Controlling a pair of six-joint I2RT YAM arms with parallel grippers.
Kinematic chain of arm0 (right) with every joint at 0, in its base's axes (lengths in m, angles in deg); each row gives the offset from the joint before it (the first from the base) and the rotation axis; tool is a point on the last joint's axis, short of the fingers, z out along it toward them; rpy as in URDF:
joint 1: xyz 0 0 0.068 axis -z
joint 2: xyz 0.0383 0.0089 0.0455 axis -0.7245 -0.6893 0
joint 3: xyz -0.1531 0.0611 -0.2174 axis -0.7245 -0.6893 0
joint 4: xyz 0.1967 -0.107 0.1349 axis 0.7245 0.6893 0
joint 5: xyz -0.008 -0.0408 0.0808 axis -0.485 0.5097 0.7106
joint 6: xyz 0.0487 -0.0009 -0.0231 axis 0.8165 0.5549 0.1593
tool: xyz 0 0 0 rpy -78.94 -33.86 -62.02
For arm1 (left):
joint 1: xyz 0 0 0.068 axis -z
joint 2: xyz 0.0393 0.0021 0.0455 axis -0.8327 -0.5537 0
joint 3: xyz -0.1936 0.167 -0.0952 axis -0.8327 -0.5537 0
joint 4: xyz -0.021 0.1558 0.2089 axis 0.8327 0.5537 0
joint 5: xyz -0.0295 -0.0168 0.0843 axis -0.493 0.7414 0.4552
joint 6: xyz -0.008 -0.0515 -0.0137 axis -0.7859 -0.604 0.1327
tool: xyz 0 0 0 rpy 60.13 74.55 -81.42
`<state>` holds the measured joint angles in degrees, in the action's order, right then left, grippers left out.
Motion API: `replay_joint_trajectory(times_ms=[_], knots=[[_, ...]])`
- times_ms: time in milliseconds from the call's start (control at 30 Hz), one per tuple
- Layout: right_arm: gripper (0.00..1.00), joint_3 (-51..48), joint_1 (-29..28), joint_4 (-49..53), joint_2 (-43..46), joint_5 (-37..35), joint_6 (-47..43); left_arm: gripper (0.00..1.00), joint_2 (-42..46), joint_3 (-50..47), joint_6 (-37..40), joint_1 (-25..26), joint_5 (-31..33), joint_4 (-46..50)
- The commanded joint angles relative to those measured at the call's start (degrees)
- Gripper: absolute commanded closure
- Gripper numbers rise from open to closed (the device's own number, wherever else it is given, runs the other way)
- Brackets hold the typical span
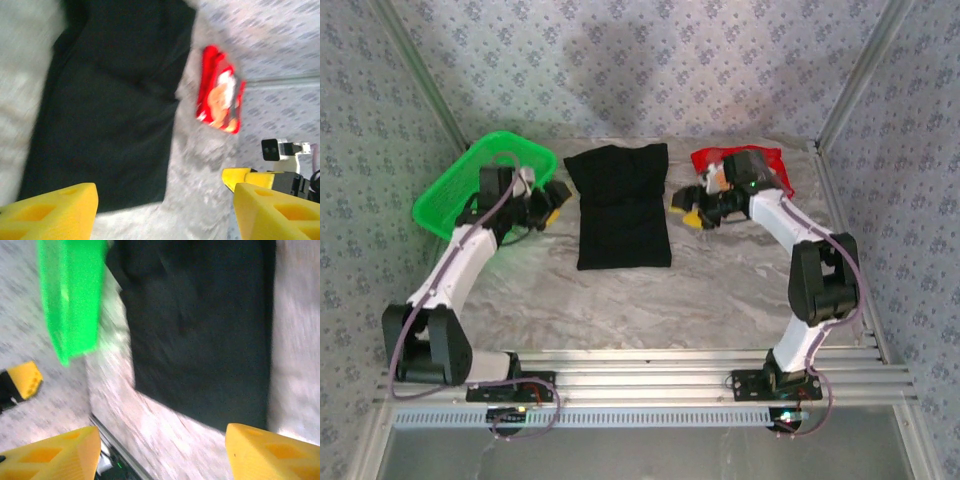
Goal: Fold and stack the t-shirts
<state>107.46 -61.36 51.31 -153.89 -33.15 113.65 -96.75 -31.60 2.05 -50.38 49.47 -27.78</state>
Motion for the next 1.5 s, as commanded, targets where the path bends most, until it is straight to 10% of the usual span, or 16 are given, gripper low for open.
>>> replay_joint_trajectory(times_ms=[0,733,867,1133,1467], knots=[[0.30,-9.4,-2.2,-1.9,1.6,-1.9,-2.5,0.27,3.2,-8.1,2.4,0.2,-1.2,1.4],[0.36,-6.6,-7.0,-13.5,-14.0,0.4,4.8,0.34,-16.7,-15.8,-5.2,6.3,-3.5,-20.3],[0.45,-3.9,-7.2,-12.1,-15.8,0.5,4.9,0.44,-20.3,-13.1,-4.7,7.2,-3.2,-19.4],[0.99,-1.7,-7.3,-9.0,-15.8,1.0,4.9,0.94,-19.2,-11.5,0.8,7.4,1.2,-8.3],[1.00,-13.7,-9.9,-4.4,-0.8,-0.6,6.6,1.00,-1.8,-20.0,-0.6,13.8,7.2,1.4]])
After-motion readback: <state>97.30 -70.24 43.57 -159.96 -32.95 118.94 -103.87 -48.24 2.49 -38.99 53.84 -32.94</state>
